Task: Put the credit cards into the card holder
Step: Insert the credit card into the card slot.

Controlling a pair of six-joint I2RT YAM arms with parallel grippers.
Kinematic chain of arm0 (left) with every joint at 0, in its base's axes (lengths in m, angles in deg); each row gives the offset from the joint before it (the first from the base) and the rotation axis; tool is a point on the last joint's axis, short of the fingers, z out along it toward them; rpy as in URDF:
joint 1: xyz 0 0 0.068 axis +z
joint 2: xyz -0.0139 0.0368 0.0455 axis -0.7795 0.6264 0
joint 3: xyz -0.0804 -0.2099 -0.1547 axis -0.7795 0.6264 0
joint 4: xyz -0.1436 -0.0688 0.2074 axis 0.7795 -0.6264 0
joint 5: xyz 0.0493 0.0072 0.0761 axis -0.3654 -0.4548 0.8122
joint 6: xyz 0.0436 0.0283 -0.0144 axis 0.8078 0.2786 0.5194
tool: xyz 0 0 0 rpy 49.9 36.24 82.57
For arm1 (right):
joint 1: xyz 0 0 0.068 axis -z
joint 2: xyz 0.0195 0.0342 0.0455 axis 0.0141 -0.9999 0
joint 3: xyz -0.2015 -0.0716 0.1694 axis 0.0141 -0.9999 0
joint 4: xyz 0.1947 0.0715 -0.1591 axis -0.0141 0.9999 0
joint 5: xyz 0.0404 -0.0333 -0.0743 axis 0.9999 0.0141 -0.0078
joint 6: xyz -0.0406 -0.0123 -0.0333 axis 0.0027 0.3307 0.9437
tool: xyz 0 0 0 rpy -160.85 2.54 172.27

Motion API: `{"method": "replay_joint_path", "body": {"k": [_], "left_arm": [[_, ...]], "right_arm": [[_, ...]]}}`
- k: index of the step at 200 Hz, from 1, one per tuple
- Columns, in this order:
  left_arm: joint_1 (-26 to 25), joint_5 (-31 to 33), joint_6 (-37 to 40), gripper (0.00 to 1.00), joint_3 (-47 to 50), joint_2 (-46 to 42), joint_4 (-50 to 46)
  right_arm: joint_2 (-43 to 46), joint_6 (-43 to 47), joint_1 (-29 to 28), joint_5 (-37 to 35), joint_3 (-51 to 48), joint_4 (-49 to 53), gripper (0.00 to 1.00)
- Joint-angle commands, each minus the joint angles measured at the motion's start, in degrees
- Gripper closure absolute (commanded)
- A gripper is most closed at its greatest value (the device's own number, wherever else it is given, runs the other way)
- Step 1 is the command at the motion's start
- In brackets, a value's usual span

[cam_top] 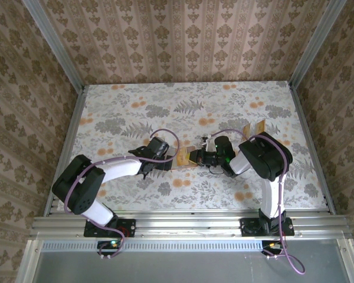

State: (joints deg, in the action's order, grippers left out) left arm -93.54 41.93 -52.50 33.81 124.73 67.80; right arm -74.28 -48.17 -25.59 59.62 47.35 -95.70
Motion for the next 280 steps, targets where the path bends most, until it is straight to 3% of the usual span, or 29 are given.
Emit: {"method": "replay_joint_path", "body": {"k": [1,280], "left_arm": [[0.2,0.3,-0.1,0.0,1.4,-0.4,-3.6],[0.2,0.3,0.2,0.0,1.3,-0.1,-3.2]], "right_arm": [[-1.3,1.0,-0.2,0.4,-0.4,2.5,1.0],[-0.7,-0.8,0.1,-2.1,-0.9,7.1,1.0]]}}
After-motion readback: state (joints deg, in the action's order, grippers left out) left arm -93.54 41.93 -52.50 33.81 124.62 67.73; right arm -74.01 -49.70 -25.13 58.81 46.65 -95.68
